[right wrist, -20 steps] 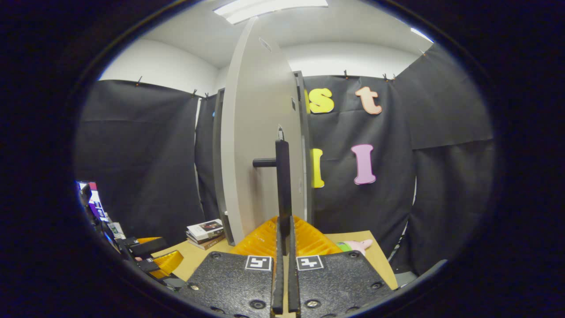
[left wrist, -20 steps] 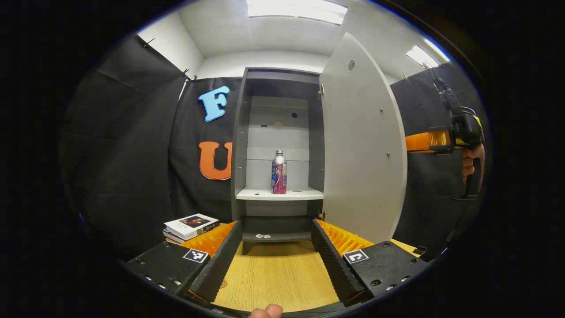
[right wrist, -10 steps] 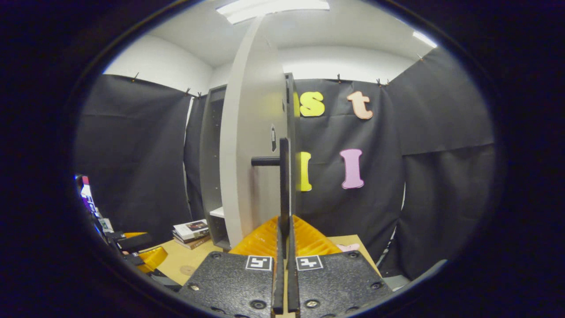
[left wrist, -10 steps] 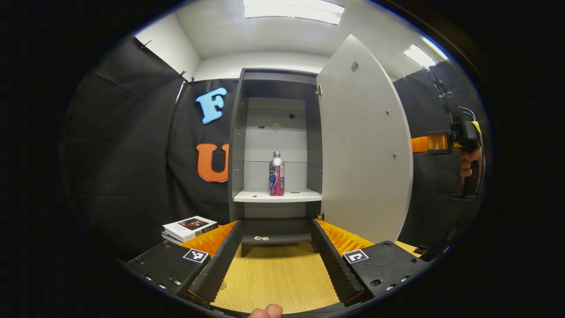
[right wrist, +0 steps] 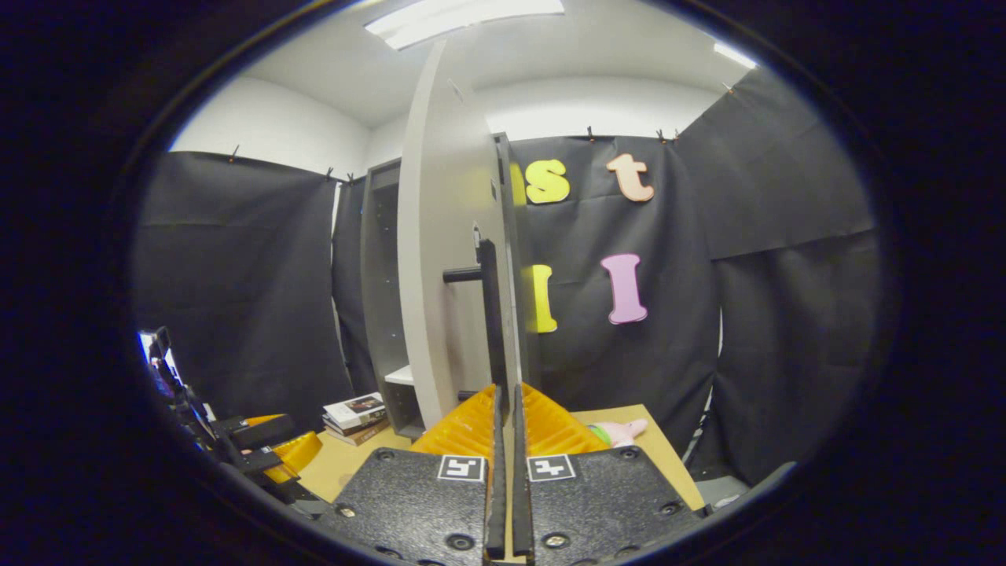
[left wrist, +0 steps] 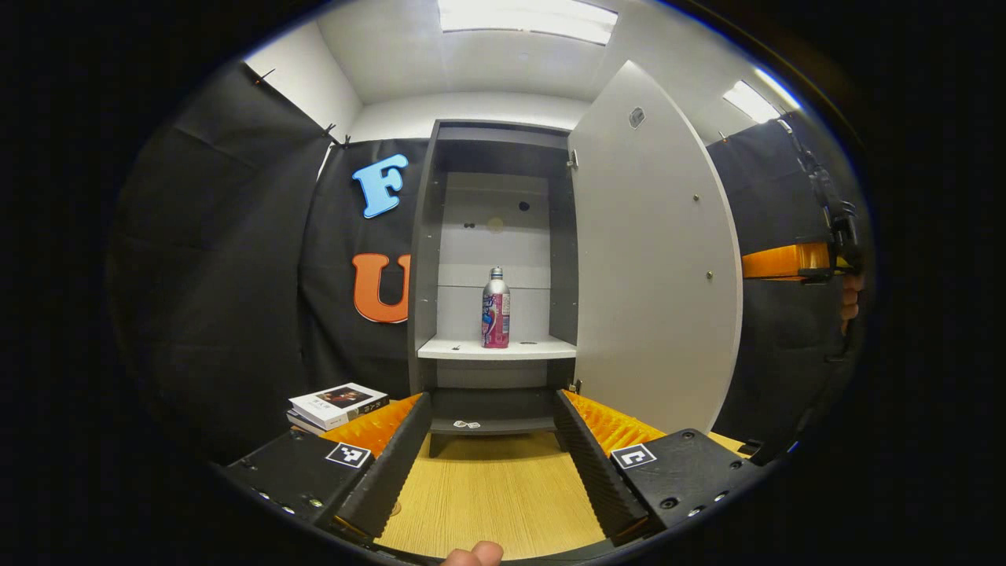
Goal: Open the cabinet door with the right hand, grasp the bottle in the cabinet with the left hand and place it on the coaster, then close the cabinet door with the right hand.
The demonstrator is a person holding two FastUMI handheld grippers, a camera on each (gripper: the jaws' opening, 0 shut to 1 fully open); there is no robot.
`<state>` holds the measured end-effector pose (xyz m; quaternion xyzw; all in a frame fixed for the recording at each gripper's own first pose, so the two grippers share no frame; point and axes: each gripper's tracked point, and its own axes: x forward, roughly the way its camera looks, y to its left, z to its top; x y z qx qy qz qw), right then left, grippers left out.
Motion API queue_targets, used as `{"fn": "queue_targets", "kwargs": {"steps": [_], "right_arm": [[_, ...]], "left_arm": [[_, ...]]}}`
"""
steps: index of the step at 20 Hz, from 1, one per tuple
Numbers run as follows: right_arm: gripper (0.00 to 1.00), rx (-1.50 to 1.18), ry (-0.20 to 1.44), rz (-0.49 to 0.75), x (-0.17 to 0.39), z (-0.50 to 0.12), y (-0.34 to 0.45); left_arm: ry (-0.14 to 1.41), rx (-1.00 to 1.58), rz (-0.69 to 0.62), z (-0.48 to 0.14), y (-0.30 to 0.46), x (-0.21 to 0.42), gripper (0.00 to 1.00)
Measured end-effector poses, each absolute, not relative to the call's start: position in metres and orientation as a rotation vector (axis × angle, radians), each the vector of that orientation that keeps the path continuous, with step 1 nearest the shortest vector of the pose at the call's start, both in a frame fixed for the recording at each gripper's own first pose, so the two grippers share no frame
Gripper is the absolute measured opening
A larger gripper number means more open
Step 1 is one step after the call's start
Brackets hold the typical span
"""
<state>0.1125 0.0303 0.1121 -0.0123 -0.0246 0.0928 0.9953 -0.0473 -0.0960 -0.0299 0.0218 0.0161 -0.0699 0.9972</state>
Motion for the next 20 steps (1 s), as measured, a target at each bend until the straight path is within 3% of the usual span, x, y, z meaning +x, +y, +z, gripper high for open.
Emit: {"fn": "queue_targets", "kwargs": {"steps": [4,5,7,8,9,13,20], "right_arm": [[0.04,-0.012,-0.083,0.153,0.118,0.124,0.021],[0.11,-0.014,-0.089,0.151,0.122,0.125,0.023],[0.45,-0.035,-0.092,0.118,0.127,0.121,0.019],[0.46,-0.04,-0.096,0.116,0.128,0.119,0.021],[0.55,-0.033,-0.105,0.125,0.129,0.121,0.025],[0.73,0.007,-0.099,0.098,0.133,0.114,0.013],[0.78,0.051,-0.081,0.119,0.138,0.11,0.011]], "left_arm": [[0.046,0.037,-0.157,-0.028,-0.099,-0.045,0.95],[0.033,0.036,-0.159,-0.024,-0.099,-0.044,0.95],[0.017,0.039,-0.158,-0.02,-0.099,-0.042,0.95],[0.013,0.042,-0.157,-0.018,-0.098,-0.04,0.95],[0.007,0.043,-0.157,-0.016,-0.098,-0.035,0.95],[-0.039,0.057,-0.151,0.003,-0.092,0.0,0.95],[-0.122,0.092,-0.167,0.05,-0.109,0.116,0.95]]}}
